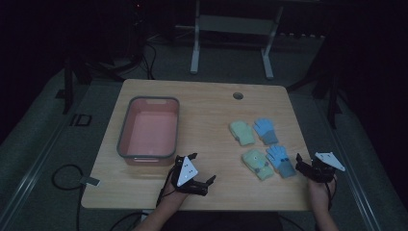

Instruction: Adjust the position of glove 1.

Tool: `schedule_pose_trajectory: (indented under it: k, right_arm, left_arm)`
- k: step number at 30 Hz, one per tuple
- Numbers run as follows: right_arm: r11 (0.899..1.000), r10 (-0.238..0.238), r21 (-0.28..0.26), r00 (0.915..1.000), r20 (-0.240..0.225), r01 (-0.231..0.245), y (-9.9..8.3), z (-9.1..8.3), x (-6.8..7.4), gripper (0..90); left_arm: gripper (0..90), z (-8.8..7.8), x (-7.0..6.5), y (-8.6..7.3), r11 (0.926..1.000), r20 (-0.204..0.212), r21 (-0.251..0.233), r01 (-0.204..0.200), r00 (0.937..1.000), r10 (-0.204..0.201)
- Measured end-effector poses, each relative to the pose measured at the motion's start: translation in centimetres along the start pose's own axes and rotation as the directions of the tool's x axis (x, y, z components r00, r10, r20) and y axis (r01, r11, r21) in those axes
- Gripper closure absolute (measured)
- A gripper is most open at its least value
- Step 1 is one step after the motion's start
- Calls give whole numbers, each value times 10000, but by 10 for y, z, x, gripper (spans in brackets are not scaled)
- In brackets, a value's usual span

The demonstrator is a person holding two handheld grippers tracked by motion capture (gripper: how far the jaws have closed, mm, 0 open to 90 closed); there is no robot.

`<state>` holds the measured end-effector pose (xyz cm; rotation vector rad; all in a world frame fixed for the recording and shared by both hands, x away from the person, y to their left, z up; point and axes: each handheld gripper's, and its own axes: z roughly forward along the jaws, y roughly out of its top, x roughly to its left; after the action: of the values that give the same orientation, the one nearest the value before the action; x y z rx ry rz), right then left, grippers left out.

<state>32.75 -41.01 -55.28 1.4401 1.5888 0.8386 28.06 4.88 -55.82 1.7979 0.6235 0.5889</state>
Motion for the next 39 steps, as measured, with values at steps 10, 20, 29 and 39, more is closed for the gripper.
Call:
schedule_pose_trajectory:
  k: [10, 20, 29, 39]
  right_arm:
    - [9987, 4, 502, 9999, -138, 3, 1, 2, -1, 114]
    - [9937, 60, 1123, 9987, -506, -2, 8, 1, -5, 151]
    - [9831, 279, 1830, 9867, -1599, 19, 29, -10, -3, 111]
    - [9869, 197, 1603, 9737, -2271, 174, 56, -24, 6, 196]
  left_arm:
    - [1, 0, -1, 0, 10000, -147, 64, -43, 9999, 44]
    - [1, 0, -1, 0, 10000, -287, 33, -7, 9996, 8]
    - [0, -1, 0, 0, 10000, -266, -38, 82, 9996, -83]
    - [0, -2, 1, -1, 9995, -304, -232, 232, 9993, -239]
